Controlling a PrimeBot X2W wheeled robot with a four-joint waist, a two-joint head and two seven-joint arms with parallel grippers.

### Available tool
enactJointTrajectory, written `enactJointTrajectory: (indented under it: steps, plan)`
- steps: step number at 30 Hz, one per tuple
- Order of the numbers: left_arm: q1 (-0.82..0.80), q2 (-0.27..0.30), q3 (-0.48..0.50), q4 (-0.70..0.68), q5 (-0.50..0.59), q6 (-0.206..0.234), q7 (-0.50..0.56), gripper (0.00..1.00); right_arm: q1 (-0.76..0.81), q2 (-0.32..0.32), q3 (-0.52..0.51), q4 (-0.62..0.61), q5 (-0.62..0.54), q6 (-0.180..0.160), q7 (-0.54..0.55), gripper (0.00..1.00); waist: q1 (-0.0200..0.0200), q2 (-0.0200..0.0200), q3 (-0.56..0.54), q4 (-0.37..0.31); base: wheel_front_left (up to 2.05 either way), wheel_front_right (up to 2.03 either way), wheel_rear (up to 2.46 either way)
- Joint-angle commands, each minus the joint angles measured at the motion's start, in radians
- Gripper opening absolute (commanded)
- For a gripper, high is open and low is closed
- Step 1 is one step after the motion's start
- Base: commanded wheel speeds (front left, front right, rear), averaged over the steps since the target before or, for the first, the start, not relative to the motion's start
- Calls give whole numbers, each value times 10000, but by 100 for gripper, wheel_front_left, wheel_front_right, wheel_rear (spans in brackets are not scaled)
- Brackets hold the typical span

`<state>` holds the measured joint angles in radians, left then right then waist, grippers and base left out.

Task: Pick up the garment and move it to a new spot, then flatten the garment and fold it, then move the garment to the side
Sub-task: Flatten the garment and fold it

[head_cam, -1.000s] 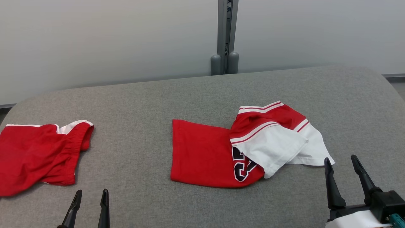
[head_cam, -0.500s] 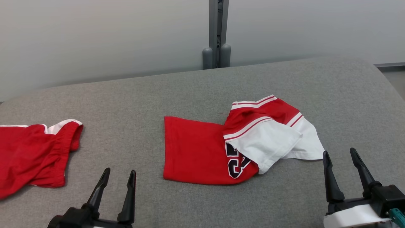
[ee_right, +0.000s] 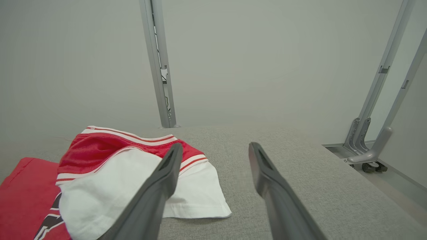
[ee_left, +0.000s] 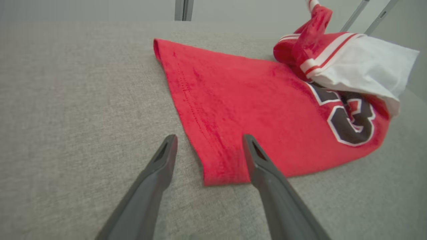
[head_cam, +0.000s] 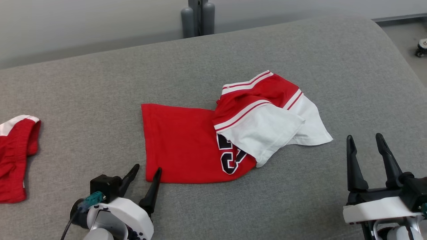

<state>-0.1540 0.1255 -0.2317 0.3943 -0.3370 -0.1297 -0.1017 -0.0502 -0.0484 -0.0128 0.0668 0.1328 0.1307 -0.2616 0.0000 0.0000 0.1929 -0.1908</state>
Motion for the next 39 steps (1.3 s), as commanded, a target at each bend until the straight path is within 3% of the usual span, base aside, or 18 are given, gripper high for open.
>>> enactJointTrajectory:
  steps: [1,4,5,8,16,20,26,33,39]
  plan:
    - [-311,117,-11,388,-317,-9,143,100,-129,-44,-7,-64,104,2,-51,100,0,0,325,-337,0,0,0]
    - [-474,132,-323,889,-1036,-12,547,100,-188,-45,-67,-80,159,2,-53,100,0,0,419,-436,0,0,0]
    - [-497,229,-462,1029,-1217,-12,667,93,-193,-44,-78,-79,159,2,-51,100,0,0,439,-448,0,0,0]
    - [-567,401,-929,1260,-1733,-11,722,0,-224,-44,-132,-94,161,2,-53,100,0,0,492,-444,0,0,0]
    - [-724,822,-2667,-20,-3767,-24,627,0,-209,-47,-166,7,246,2,-53,100,0,0,304,-138,0,0,0]
    - [-584,1276,-2926,-987,-4331,-9,506,0,-129,-42,-139,52,252,2,-51,100,0,0,185,17,0,0,0]
    - [157,1827,-2857,-3265,-5069,35,613,0,96,-45,42,187,339,2,-53,100,0,0,-144,367,0,0,0]
    - [1173,2275,-2975,-6211,-6007,155,1521,0,216,-42,292,337,280,2,-53,100,0,0,-418,836,0,0,0]
    - [1494,2095,-2891,-8161,-7011,571,1993,0,205,-48,612,448,322,2,-53,100,0,0,-496,976,0,0,0]
